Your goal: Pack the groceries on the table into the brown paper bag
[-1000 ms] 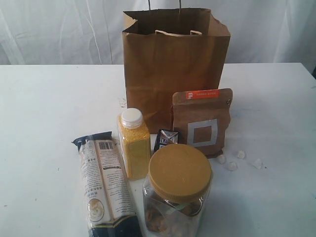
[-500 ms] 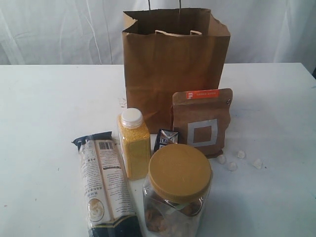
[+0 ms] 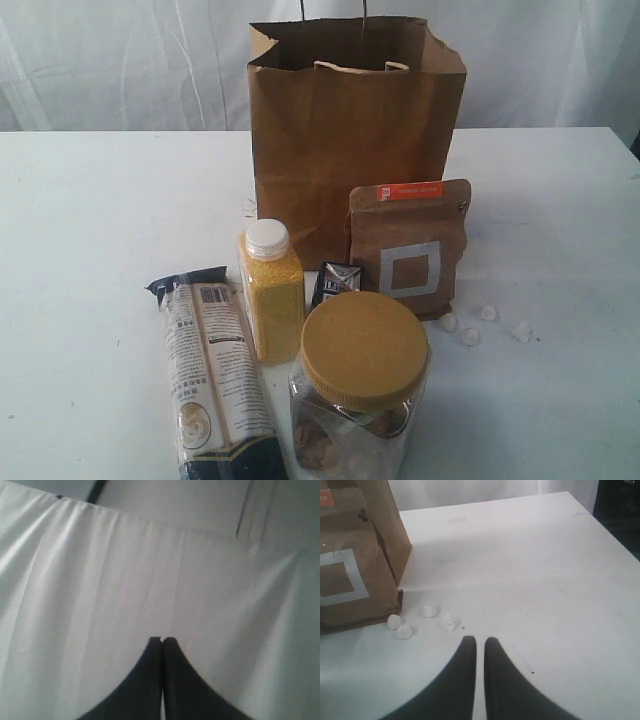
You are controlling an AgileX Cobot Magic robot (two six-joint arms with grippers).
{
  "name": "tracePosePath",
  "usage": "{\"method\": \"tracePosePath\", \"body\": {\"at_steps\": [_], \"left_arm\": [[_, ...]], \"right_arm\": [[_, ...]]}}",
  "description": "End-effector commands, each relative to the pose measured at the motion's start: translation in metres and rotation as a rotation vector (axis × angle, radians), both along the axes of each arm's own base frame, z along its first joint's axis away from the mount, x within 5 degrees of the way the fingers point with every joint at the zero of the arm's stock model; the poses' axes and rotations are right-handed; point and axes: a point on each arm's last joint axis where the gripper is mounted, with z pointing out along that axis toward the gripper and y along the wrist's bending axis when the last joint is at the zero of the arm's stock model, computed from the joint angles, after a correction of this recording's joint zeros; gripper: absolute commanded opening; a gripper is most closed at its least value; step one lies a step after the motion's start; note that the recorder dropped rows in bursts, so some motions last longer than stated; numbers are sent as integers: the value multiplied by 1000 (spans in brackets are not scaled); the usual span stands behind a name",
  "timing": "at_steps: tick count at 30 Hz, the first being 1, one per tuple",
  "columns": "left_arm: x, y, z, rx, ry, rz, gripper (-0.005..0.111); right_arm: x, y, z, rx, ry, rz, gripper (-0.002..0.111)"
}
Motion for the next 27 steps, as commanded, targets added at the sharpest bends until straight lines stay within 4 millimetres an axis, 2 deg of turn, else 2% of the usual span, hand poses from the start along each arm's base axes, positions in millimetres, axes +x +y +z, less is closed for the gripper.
{"method": "tracePosePath", "body": {"at_steps": [1,2,4,7,8,9,12,15,18,19,23,24,26,27], "left_arm": [[94,-2,-20,499,525,105,0],[125,0,-41,517,661,71,0],[162,1,-76,449,833,-1,0],[174,2,-94,201,915,-72,0],[175,1,-96,156,927,-89,0],[177,0,-98,183,930,-100,0],[179,-8,-94,403,869,-148,0],[184,-9,-80,349,884,-175,0],[205,9,-53,436,966,20,0],[209,10,-54,374,974,19,0],[232,11,-83,454,1086,-7,0],[235,11,-85,492,1095,-6,0],[242,15,-97,675,1142,37,0],[244,23,-116,731,1227,101,0]], "right_arm": [[0,0,-1,-2,0,2,6],[0,0,-1,-2,0,2,6],[0,0,-1,0,0,1,6],[0,0,-1,0,0,1,6],[0,0,-1,0,0,1,6],[0,0,-1,0,0,1,6],[0,0,-1,0,0,1,6],[0,0,-1,0,0,1,6],[0,0,-1,0,0,1,6],[0,0,-1,0,0,1,6],[0,0,-1,0,0,1,6],[0,0,-1,0,0,1,6],[0,0,-1,0,0,1,6],[0,0,-1,0,0,1,6]]}}
